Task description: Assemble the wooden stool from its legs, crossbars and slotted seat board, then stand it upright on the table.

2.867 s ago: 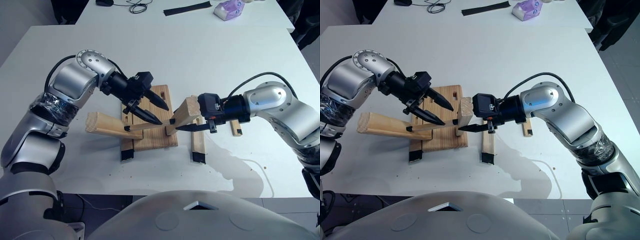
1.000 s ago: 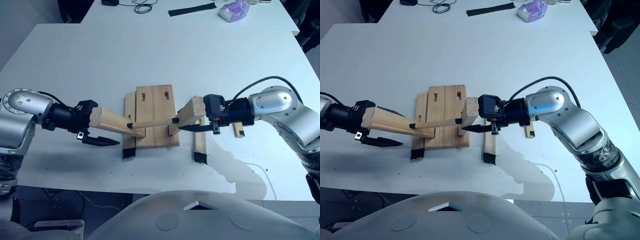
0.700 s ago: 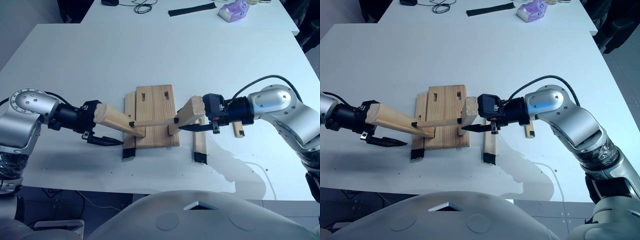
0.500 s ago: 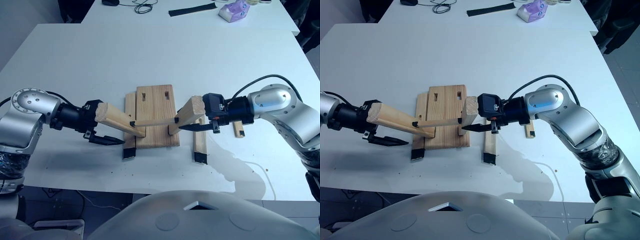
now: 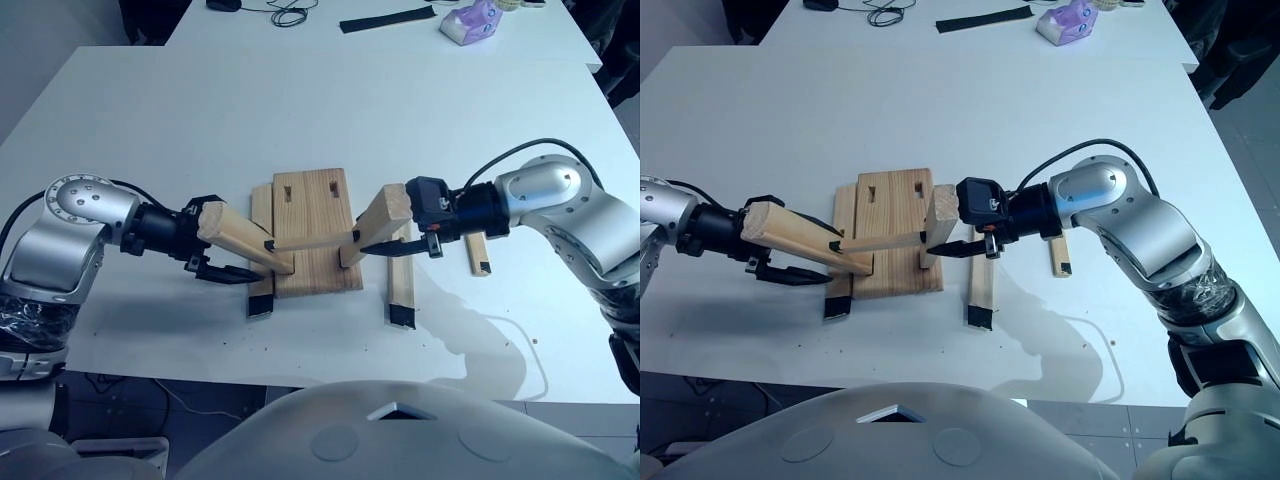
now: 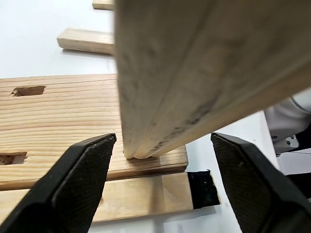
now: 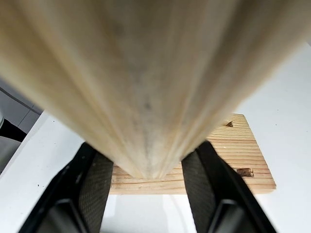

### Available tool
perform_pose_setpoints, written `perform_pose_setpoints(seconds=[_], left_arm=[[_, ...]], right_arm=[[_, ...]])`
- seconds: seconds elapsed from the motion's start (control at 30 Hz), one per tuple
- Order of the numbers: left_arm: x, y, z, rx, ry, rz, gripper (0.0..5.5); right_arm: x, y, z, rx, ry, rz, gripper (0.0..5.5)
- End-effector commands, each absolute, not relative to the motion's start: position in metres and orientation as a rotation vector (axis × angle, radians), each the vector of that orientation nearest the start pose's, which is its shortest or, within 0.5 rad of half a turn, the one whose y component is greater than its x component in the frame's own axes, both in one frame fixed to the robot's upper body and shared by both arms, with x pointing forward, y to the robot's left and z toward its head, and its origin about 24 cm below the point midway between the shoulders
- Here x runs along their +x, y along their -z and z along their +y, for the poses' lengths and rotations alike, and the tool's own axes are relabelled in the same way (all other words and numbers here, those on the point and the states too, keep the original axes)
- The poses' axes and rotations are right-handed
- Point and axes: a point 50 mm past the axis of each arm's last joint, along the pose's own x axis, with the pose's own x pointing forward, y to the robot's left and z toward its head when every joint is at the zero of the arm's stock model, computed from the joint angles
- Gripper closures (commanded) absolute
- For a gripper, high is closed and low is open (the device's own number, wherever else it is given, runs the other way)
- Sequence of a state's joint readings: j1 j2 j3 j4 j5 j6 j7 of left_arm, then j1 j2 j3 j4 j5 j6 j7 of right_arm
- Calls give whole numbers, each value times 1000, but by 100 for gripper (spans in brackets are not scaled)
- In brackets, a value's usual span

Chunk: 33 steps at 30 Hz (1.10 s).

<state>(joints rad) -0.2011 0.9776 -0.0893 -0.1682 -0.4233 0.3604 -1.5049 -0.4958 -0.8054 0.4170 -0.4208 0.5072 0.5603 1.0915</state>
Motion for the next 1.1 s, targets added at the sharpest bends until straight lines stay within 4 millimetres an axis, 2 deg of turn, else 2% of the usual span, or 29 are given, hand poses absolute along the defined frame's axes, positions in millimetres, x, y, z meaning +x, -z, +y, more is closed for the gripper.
perform_pose_setpoints(seconds=[0.03, 0.53, 0.63, 0.77, 0.8, 1.1], left_arm=[[232, -143, 187, 451, 1635, 355, 186], [244, -143, 147, 458, 1712, 260, 186], [246, -139, 143, 455, 1710, 252, 186], [246, -134, 147, 449, 1681, 255, 186], [246, -132, 150, 453, 1668, 259, 186], [245, -113, 178, 499, 1562, 298, 186]], right_arm=[[227, -119, -91, -488, -1672, 470, 347], [225, -115, -64, -476, -1744, 459, 347], [225, -115, -64, -466, -1738, 455, 347], [229, -116, -71, -459, -1665, 428, 347], [230, -116, -73, -458, -1647, 424, 310], [239, -121, -88, -446, -1481, 393, 167]])
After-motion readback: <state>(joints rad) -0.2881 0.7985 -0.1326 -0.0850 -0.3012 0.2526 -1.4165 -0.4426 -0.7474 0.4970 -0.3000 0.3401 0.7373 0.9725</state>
